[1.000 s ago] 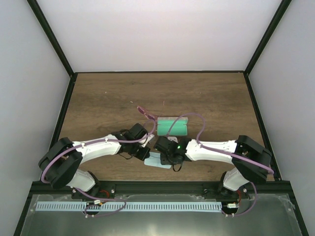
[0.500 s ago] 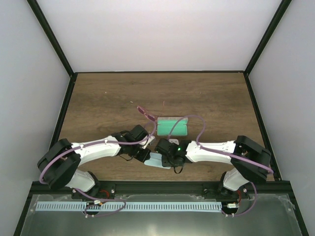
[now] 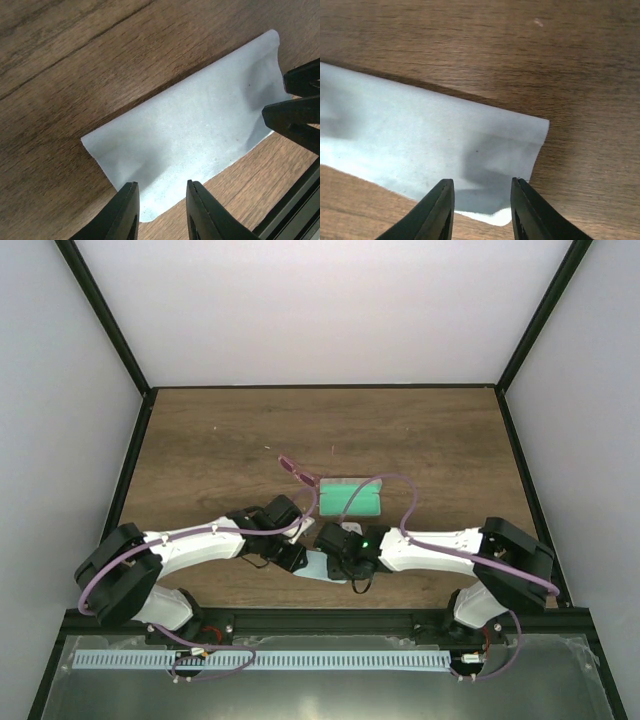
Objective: Organize the sunglasses
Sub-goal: Fold the glasses cleaning cloth at the center of the board.
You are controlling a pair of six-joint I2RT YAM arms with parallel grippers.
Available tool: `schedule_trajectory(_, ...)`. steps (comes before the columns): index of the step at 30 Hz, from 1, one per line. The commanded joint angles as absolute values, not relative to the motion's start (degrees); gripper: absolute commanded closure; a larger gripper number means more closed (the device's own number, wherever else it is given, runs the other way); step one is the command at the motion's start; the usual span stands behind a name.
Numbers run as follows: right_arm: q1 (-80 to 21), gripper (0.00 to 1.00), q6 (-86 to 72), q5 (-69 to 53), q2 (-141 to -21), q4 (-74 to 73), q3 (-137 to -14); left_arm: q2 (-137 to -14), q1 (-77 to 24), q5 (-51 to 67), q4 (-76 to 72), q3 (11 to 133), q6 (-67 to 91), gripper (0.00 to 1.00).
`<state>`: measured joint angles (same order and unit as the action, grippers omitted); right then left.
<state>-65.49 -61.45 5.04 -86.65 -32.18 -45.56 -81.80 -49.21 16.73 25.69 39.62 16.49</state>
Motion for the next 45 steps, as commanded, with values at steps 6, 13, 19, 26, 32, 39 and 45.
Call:
schedule_trajectory(6, -66.57, 0.67, -62.15, 8.58, -82.73, -32.32, -46.54, -79.82, -49.53, 16.99, 27.22, 40.66, 16.74, 0.71)
schedule_trajectory(13, -66.55, 0.68, -69.22, 8.96, -85.65, -38.71, -47.64, -81.87, -49.45, 13.29, 28.87, 41.49, 18.43, 0.64)
schedule_trajectory(19, -66.47, 0.57, -71.84, 7.88, -86.37, -37.98, -46.42, -84.24, -49.40, 10.81, 29.75, 41.66, 19.77, 0.59)
schedule_trajectory(26, -66.36, 0.64, -70.52, 6.37, -90.05, -35.73, -47.04, -85.34, -49.38, 11.16, 29.61, 41.57, 19.68, 0.59)
schedule_trajectory(32, -65.86, 0.73, -69.27, 6.20, -91.22, -35.09, -47.52, -85.08, -49.37, 11.29, 29.64, 41.40, 19.69, 0.59)
schedule_trajectory(39, -65.41, 0.92, -68.66, 5.90, -91.52, -34.59, -47.61, -85.00, -49.37, 11.46, 29.61, 41.24, 19.64, 0.59)
schedule_trajectory(45, -65.42, 0.98, -68.13, 5.97, -92.02, -34.93, -48.46, -84.96, -49.32, 11.16, 30.33, 41.63, 19.77, 0.59)
